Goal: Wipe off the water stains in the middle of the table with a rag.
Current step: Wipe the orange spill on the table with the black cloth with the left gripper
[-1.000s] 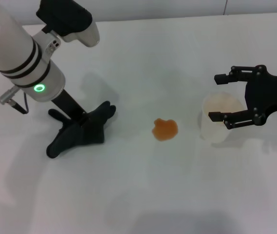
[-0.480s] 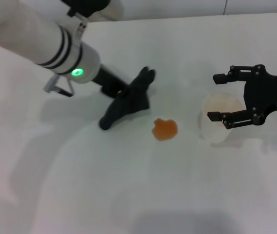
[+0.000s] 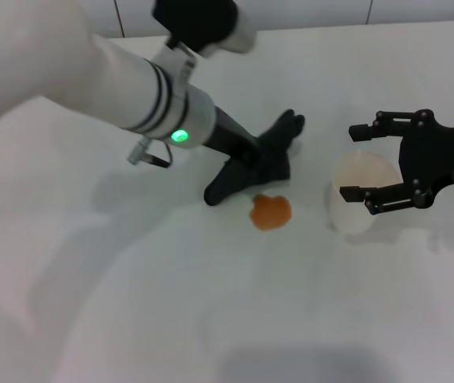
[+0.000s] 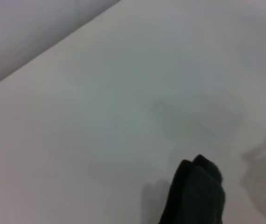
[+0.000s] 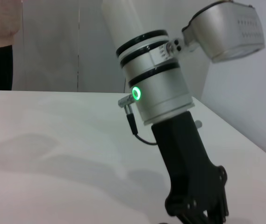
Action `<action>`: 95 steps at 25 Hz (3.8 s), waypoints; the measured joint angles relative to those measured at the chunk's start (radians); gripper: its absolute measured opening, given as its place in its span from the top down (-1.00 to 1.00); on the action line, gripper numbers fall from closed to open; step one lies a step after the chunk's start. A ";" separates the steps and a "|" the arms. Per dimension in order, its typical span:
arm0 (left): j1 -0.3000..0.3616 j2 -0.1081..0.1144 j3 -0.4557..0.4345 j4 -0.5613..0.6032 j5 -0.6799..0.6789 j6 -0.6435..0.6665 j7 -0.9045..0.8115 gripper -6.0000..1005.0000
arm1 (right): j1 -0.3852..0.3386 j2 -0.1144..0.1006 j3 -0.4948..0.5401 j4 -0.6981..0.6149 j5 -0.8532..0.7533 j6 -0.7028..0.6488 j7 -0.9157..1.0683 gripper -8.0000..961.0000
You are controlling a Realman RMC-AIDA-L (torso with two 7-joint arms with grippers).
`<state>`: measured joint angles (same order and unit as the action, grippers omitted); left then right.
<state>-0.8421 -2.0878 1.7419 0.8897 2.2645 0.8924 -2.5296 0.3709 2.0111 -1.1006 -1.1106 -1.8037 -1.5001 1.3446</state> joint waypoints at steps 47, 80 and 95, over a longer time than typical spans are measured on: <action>-0.011 0.001 -0.016 -0.003 0.125 0.043 -0.125 0.85 | -0.015 0.000 0.008 -0.010 0.004 -0.012 -0.001 -0.76; -0.036 -0.004 0.142 -0.040 0.015 -0.070 0.188 0.85 | -0.006 0.000 0.002 -0.004 0.004 -0.004 -0.002 -0.76; -0.081 -0.005 0.233 -0.055 -0.041 -0.114 0.231 0.85 | -0.013 0.000 0.002 -0.003 0.011 -0.009 -0.002 -0.76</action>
<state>-0.9233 -2.0930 1.9753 0.8352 2.2240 0.7784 -2.2982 0.3574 2.0110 -1.0988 -1.1136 -1.7925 -1.5096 1.3422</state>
